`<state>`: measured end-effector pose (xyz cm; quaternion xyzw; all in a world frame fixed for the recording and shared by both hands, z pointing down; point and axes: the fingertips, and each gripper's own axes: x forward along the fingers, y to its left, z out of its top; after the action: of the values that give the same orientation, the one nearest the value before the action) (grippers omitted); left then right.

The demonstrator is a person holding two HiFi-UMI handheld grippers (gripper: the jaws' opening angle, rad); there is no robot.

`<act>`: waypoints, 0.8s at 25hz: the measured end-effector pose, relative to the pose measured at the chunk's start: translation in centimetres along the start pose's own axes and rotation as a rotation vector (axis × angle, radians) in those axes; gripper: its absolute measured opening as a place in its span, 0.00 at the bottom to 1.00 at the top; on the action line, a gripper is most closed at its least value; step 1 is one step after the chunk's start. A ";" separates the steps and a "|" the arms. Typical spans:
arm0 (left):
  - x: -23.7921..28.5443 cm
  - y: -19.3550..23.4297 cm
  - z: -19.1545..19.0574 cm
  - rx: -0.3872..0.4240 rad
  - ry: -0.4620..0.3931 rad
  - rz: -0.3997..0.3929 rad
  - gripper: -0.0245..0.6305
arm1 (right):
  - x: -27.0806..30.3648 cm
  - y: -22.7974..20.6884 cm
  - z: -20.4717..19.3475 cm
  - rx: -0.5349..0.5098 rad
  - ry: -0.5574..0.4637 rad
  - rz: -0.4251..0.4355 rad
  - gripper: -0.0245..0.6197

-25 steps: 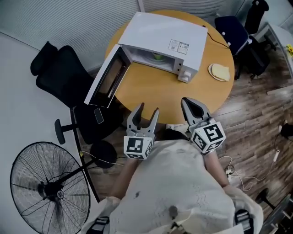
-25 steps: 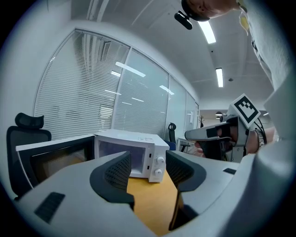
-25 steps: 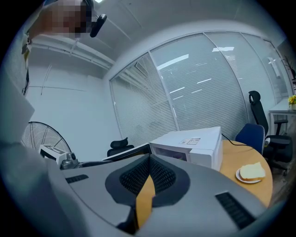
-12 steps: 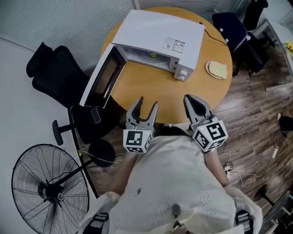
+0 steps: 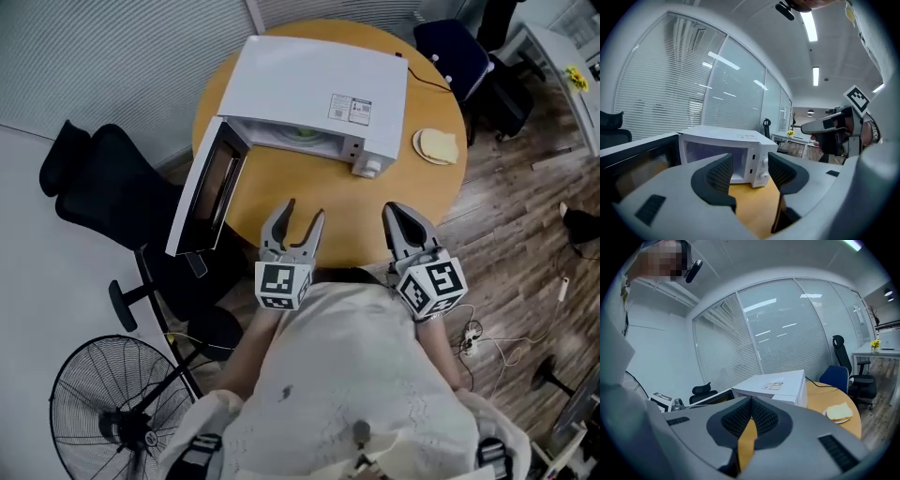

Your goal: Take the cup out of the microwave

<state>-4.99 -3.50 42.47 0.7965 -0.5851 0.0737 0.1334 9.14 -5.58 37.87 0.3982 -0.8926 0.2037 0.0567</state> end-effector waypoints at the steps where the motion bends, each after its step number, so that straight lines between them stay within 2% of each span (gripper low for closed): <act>1: 0.4 0.5 -0.1 0.002 0.007 -0.011 0.42 | 0.4 0.2 0.1 -0.001 0.002 -0.007 0.05; 9: 3.8 5.1 -1.6 0.017 0.058 -0.049 0.42 | 3.2 1.0 0.4 0.003 0.013 -0.089 0.05; 16: 7.2 8.3 -3.0 0.013 0.088 -0.039 0.42 | 4.3 0.4 0.3 0.016 0.025 -0.157 0.05; 20: 9.2 10.4 -4.0 -0.007 0.107 -0.007 0.42 | 5.2 0.5 0.0 0.025 0.034 -0.176 0.05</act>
<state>-11.93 -13.59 50.09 0.7929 -0.5747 0.1137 0.1674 5.20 -8.85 39.09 0.4721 -0.8505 0.2159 0.0844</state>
